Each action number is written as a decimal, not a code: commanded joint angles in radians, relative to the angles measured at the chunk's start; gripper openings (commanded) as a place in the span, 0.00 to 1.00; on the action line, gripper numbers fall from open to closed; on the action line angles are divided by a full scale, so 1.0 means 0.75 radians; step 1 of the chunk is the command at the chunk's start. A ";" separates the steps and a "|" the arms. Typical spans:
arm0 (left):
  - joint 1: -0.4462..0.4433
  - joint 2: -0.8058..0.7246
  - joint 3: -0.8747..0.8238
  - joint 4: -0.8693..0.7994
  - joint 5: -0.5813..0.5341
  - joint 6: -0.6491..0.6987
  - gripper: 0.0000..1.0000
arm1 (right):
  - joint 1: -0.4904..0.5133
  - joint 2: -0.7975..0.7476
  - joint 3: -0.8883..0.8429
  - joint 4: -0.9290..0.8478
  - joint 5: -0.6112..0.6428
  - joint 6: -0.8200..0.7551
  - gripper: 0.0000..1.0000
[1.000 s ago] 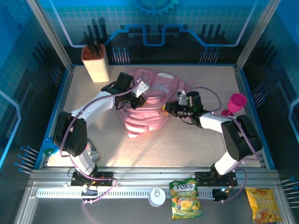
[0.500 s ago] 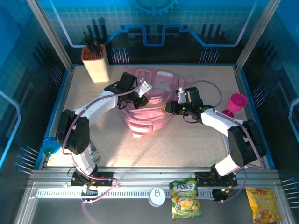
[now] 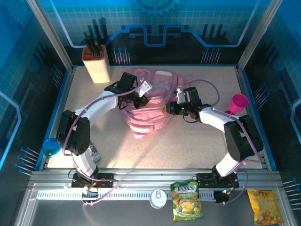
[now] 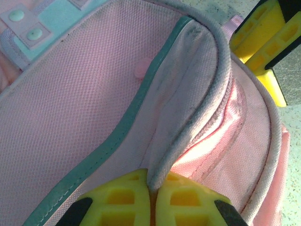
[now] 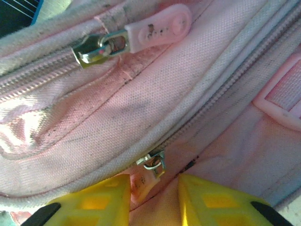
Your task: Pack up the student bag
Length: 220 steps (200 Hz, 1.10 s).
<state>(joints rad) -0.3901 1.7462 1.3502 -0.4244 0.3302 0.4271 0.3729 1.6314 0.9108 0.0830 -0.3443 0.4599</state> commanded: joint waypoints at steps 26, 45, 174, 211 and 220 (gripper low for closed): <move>-0.007 -0.031 0.055 0.015 0.118 0.008 0.06 | 0.018 0.021 -0.034 0.339 -0.101 0.042 0.33; -0.008 -0.041 0.047 0.022 0.120 0.010 0.06 | 0.018 0.031 -0.034 0.368 -0.095 0.057 0.33; -0.006 -0.058 0.016 0.060 0.073 0.007 0.04 | -0.020 -0.111 -0.146 0.258 0.118 -0.081 0.06; -0.005 -0.044 0.012 0.091 0.049 -0.016 0.03 | -0.035 -0.159 -0.067 -0.011 0.079 -0.218 0.03; -0.005 -0.038 0.012 0.101 0.037 -0.022 0.02 | -0.035 -0.174 -0.052 -0.063 0.057 -0.248 0.02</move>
<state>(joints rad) -0.3893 1.7458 1.3529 -0.4129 0.3305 0.4252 0.3580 1.5520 0.8253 0.1982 -0.2867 0.3790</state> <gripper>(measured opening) 0.064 0.065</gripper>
